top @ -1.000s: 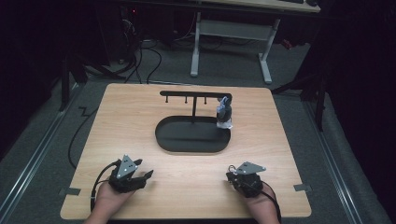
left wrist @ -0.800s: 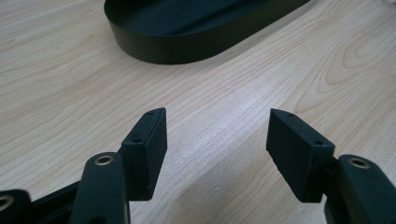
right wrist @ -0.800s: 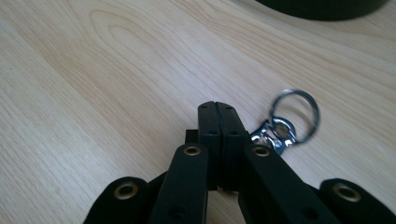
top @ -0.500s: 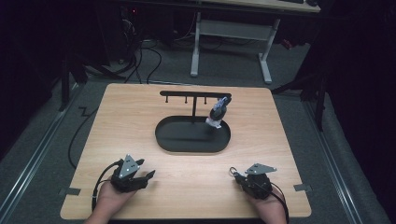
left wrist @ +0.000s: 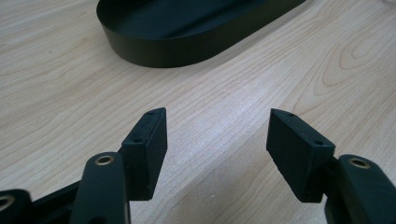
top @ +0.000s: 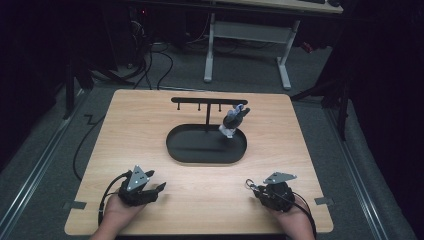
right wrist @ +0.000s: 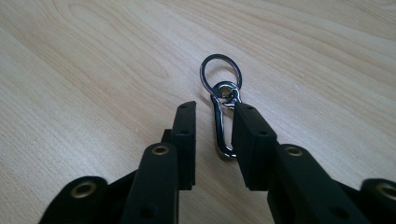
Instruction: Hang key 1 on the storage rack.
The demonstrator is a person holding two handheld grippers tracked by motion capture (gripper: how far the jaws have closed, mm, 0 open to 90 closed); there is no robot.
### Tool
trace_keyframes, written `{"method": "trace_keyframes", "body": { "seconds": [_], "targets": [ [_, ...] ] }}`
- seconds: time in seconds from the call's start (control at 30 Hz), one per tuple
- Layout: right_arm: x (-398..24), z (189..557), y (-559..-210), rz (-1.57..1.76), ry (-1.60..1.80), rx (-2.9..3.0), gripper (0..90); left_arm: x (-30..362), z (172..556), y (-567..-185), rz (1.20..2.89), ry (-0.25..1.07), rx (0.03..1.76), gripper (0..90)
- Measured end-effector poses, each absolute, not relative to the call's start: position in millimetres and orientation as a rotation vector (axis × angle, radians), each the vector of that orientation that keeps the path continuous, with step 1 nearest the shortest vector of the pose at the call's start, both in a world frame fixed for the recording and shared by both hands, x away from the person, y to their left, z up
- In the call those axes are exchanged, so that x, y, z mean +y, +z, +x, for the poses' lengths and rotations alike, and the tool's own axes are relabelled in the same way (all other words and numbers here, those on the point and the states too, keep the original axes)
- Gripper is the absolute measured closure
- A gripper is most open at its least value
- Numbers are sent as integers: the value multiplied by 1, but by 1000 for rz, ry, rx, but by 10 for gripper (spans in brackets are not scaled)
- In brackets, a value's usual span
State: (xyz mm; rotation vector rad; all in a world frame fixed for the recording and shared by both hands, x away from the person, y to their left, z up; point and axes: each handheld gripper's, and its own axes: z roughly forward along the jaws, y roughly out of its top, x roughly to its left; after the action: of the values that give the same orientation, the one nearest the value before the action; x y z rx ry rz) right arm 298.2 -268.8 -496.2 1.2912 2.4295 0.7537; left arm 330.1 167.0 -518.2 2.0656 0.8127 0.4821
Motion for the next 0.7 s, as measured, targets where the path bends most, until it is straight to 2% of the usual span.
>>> {"method": "trace_keyframes", "body": {
  "seconds": [0.23,0.7],
  "targets": [
    [-246,321,-487,1206,468,2586,655,166,329,-518,2062,482,802,391],
    [-217,358,-479,1124,165,2752,700,168,330,-517,2055,485,808,391]
  ]
}}
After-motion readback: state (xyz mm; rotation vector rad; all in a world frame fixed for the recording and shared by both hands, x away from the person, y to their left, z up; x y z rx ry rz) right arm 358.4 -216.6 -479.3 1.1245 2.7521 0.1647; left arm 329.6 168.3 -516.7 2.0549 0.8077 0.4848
